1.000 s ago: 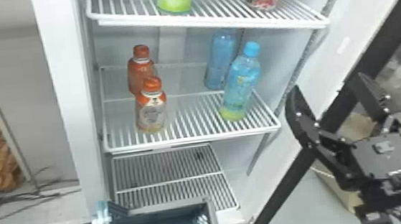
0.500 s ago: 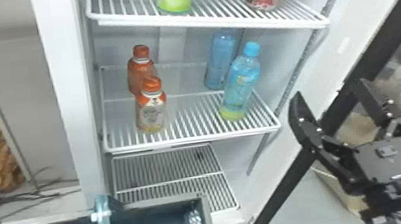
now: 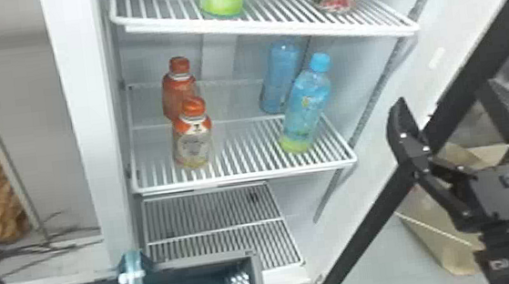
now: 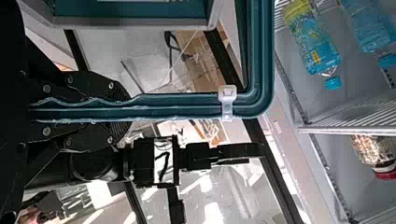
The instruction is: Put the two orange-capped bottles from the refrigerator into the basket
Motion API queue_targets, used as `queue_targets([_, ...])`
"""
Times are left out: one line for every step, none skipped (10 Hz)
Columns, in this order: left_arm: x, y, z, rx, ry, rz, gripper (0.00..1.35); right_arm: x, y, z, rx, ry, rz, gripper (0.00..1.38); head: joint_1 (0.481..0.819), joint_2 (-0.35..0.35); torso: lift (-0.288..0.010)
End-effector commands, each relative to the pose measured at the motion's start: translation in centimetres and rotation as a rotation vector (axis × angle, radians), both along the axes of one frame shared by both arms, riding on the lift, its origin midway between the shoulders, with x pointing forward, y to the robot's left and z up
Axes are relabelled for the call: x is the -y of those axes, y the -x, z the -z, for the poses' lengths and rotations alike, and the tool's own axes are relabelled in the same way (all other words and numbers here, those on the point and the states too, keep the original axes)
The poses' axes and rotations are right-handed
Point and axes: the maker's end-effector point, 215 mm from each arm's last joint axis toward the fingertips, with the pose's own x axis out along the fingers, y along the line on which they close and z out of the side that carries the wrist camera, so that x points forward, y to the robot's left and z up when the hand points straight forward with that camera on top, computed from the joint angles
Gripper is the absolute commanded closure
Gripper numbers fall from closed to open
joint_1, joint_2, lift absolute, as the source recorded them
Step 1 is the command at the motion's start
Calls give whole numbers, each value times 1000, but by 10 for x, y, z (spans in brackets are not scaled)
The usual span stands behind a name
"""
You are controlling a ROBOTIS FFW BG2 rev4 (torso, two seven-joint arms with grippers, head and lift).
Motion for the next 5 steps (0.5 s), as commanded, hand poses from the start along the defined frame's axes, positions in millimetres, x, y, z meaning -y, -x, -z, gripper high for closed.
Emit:
queue_targets([1, 4, 2, -9, 0, 7, 1144, 3, 0, 7, -10, -14, 5, 107, 695, -350, -288])
queue_targets([3, 8, 2, -14, 1, 17, 1144, 4, 1, 14, -28, -18, 7, 107, 695, -350, -288])
queue_targets([2, 4, 1, -5, -2, 10, 1144, 4, -1, 18, -30, -26, 6, 107, 695, -350, -288])
queue_targets([1, 5, 2, -8, -4, 13, 1144, 4, -3, 20, -32, -31, 6, 107, 695, -350, -288])
queue_targets([3, 7, 2, -5, -7, 24, 1144, 4, -4, 19, -29, -28, 7, 107, 695, -350, -288])
